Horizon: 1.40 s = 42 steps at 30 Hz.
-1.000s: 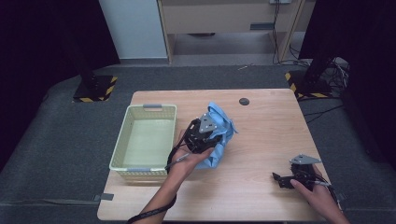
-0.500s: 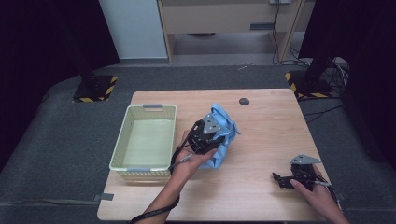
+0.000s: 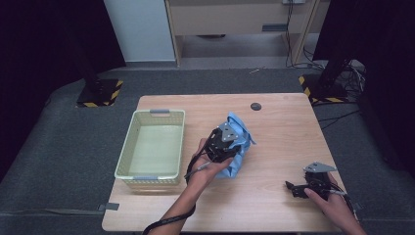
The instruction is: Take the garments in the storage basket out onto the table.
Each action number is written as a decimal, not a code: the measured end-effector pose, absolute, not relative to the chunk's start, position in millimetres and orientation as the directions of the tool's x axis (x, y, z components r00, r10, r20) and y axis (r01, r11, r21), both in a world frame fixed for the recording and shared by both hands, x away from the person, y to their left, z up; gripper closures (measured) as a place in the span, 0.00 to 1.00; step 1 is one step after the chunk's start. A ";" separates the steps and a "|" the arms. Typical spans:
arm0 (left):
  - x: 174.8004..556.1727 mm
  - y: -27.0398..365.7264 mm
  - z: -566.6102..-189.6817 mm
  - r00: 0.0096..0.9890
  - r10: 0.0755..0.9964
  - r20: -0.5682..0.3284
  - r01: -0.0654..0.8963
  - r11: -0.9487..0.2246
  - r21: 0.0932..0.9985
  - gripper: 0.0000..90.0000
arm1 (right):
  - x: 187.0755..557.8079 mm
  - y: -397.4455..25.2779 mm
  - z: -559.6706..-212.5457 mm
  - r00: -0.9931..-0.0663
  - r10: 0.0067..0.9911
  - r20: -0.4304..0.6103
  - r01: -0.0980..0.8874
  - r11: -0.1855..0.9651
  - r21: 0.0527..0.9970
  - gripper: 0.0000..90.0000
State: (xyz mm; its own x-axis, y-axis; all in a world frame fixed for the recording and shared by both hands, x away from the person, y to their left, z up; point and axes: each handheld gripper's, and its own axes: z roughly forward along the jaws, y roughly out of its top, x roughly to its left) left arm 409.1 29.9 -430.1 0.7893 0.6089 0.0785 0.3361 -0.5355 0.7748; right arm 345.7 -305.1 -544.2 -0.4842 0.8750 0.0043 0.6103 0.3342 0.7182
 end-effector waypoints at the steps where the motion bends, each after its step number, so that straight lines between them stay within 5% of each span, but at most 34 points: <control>1: 410.4 28.5 -432.4 0.790 0.609 0.077 0.339 -0.537 0.773 0.81 | 345.7 -305.1 -544.1 -0.484 0.875 0.004 0.610 0.335 0.718 0.01; 29: 413.8 -8.1 -500.1 0.836 0.543 0.083 0.336 -0.626 0.704 0.70 | 345.6 -305.0 -544.2 -0.485 0.874 0.004 0.610 0.335 0.718 0.01; 35: 403.7 -8.2 -499.9 0.826 0.560 0.068 0.344 -0.596 0.726 0.43 | 345.6 -305.0 -544.1 -0.486 0.874 0.004 0.610 0.336 0.718 0.01; 42: 379.6 4.7 -482.3 0.821 0.563 0.090 0.304 -0.566 0.766 0.25 | 345.6 -304.9 -544.1 -0.486 0.874 0.003 0.610 0.336 0.718 0.01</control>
State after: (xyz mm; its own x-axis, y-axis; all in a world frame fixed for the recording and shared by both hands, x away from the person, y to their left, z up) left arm 379.6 4.7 -482.3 0.8212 0.5634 0.0904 0.3042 -0.5663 0.7660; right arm 345.6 -304.9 -544.1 -0.4861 0.8739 0.0033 0.6096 0.3365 0.7177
